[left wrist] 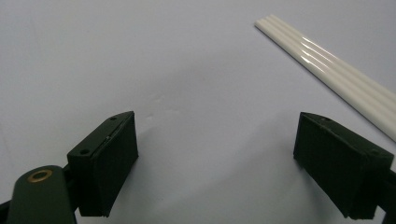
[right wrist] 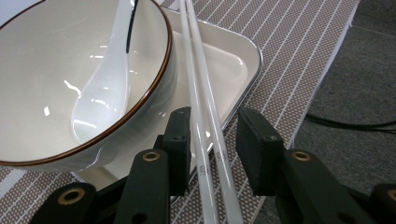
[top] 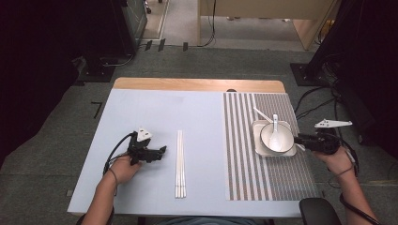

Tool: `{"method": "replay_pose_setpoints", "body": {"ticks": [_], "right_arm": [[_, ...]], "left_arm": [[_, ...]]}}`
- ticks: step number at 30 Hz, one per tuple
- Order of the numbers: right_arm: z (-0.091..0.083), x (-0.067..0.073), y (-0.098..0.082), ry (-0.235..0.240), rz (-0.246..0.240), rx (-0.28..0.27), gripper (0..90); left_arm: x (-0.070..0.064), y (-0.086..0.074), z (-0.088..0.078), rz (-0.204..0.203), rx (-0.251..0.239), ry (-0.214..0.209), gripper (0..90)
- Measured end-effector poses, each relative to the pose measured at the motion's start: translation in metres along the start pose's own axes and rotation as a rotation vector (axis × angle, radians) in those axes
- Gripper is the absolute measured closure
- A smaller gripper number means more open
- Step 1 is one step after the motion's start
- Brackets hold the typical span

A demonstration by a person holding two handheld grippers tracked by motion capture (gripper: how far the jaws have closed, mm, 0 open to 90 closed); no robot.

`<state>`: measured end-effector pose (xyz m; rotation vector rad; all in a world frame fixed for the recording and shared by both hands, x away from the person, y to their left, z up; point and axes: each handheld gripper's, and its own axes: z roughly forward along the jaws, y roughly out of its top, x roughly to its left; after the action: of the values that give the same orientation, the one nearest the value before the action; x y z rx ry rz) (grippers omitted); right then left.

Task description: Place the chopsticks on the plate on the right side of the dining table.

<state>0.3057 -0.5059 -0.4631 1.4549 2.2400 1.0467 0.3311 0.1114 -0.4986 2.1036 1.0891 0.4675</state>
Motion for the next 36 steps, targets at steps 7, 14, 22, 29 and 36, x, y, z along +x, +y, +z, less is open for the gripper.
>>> {"method": "replay_pose_setpoints", "body": {"ticks": [7, 14, 22, 29, 36], "right_arm": [[0.008, 0.003, -0.003, -0.010, -0.027, 0.021, 66.3], [0.014, 0.003, -0.001, -0.010, -0.011, 0.039, 73.8], [0.014, 0.004, 0.000, -0.023, -0.033, 0.040, 75.6], [0.014, 0.006, 0.000, -0.038, -0.069, 0.037, 76.0], [0.015, 0.009, 0.004, -0.053, -0.101, 0.021, 76.0]], "left_arm": [[0.000, 0.000, 0.000, 0.000, 0.000, 0.000, 13.5], [0.000, 0.000, 0.000, -0.001, 0.000, 0.000, 13.5], [0.000, 0.000, 0.000, -0.001, 0.000, 0.000, 13.5], [0.000, 0.000, 0.000, 0.000, -0.001, 0.000, 13.5], [0.000, 0.000, 0.000, 0.000, 0.000, 0.000, 13.5]]}}
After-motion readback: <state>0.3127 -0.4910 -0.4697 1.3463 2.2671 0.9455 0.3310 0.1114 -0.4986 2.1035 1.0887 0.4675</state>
